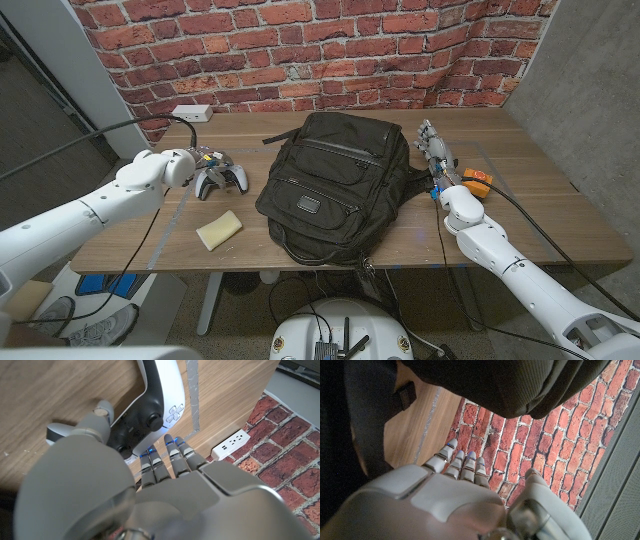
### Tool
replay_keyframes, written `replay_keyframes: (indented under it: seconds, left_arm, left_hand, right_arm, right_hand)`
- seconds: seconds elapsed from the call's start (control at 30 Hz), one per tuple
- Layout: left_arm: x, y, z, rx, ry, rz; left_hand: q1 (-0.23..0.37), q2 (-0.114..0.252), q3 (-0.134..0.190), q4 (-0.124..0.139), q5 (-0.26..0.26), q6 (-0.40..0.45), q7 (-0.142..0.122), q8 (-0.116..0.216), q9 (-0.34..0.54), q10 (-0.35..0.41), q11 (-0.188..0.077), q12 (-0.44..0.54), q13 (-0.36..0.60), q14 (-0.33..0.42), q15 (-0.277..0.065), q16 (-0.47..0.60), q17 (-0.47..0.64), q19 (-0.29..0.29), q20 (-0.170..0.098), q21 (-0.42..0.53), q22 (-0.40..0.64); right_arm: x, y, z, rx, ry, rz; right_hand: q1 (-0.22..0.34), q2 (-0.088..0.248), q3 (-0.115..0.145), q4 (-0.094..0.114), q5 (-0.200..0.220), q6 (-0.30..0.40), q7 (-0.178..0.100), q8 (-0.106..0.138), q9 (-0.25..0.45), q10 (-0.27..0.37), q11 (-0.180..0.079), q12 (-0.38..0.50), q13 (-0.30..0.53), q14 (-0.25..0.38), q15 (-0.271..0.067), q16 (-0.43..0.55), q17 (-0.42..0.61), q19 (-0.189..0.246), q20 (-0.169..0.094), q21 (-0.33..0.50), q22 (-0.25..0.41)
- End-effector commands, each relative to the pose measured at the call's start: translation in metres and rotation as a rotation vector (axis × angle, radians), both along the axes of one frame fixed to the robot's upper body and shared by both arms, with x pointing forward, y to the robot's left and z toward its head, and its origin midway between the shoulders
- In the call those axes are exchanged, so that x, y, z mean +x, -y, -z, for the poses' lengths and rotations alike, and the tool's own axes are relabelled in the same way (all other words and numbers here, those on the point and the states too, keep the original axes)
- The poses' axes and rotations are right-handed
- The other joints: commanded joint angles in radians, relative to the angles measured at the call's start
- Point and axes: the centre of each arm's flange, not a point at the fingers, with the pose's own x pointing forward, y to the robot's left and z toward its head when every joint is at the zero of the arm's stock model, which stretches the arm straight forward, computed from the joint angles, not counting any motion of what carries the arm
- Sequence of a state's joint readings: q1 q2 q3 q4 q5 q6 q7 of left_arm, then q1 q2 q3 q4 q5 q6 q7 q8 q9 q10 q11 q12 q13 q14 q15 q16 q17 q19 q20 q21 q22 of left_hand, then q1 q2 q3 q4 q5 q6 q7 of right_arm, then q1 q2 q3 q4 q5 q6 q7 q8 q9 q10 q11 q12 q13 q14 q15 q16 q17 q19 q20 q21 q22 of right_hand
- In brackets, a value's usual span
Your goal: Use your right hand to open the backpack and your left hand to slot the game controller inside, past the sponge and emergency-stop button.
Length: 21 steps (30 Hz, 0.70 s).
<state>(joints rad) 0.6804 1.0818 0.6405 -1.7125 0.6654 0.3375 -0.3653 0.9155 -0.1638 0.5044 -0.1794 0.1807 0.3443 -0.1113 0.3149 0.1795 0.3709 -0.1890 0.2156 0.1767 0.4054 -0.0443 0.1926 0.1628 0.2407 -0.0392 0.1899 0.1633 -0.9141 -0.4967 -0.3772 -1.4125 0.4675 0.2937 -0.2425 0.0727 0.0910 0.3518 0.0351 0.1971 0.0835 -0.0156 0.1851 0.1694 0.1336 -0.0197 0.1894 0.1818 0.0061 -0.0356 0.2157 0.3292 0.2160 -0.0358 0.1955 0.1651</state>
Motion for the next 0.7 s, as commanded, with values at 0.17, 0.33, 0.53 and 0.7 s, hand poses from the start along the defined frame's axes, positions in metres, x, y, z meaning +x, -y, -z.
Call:
replay_keyframes:
  seconds: [0.17,0.33,0.53,0.7]
  left_arm:
    - [0.0049,0.0039,0.0051,-0.02,0.053,0.011]
    - [0.0057,0.0049,0.0059,-0.028,0.065,0.018]
    - [0.0049,0.0069,0.0048,-0.032,0.085,0.024]
    - [0.0008,0.0089,0.0005,-0.033,0.108,0.022]
  left_hand:
    - [0.042,0.017,-0.042,0.007,-0.006,0.109,0.003,0.021,0.002,0.095,-0.002,0.007,0.001,0.094,-0.163,0.002,0.005,0.044,-0.166,0.0,0.001]
    - [0.071,0.039,-0.07,0.011,-0.006,0.183,-0.004,0.022,0.003,0.158,-0.01,0.002,0.001,0.159,-0.172,0.004,0.007,0.065,-0.168,-0.001,0.002]
    - [0.092,0.058,-0.088,0.013,-0.003,0.249,-0.011,0.026,0.004,0.219,-0.015,0.003,0.001,0.213,-0.179,0.009,0.01,0.076,-0.167,-0.002,0.002]
    - [0.106,0.068,-0.1,0.013,-0.001,0.297,-0.018,0.029,0.004,0.263,-0.013,0.004,0.001,0.247,-0.182,0.011,0.012,0.084,-0.166,-0.002,0.003]
  right_arm:
    - [0.0033,0.001,-0.0023,0.0,0.0,-0.005]
    - [0.0039,0.0011,-0.003,0.0,0.0,-0.005]
    - [0.0036,0.0023,-0.0033,0.0,0.001,-0.003]
    - [0.0032,0.0028,-0.0038,-0.001,0.003,-0.002]
  right_hand:
    - [-0.007,0.044,0.001,-0.008,0.0,0.015,0.001,0.004,0.006,0.008,-0.003,0.003,0.003,0.008,-0.003,0.006,0.002,0.014,0.002,-0.004,0.004]
    - [-0.008,0.044,0.001,-0.008,0.0,0.015,0.001,0.004,0.006,0.008,-0.004,0.003,0.003,0.009,-0.004,0.007,0.002,0.015,0.003,-0.004,0.004]
    - [-0.008,0.045,0.002,-0.008,0.0,0.016,0.001,0.004,0.006,0.009,-0.003,0.003,0.003,0.008,-0.004,0.007,0.002,0.015,0.003,-0.004,0.004]
    - [-0.007,0.046,0.002,-0.009,0.0,0.016,0.001,0.004,0.006,0.009,-0.003,0.003,0.003,0.009,-0.004,0.008,0.001,0.016,0.003,-0.004,0.004]
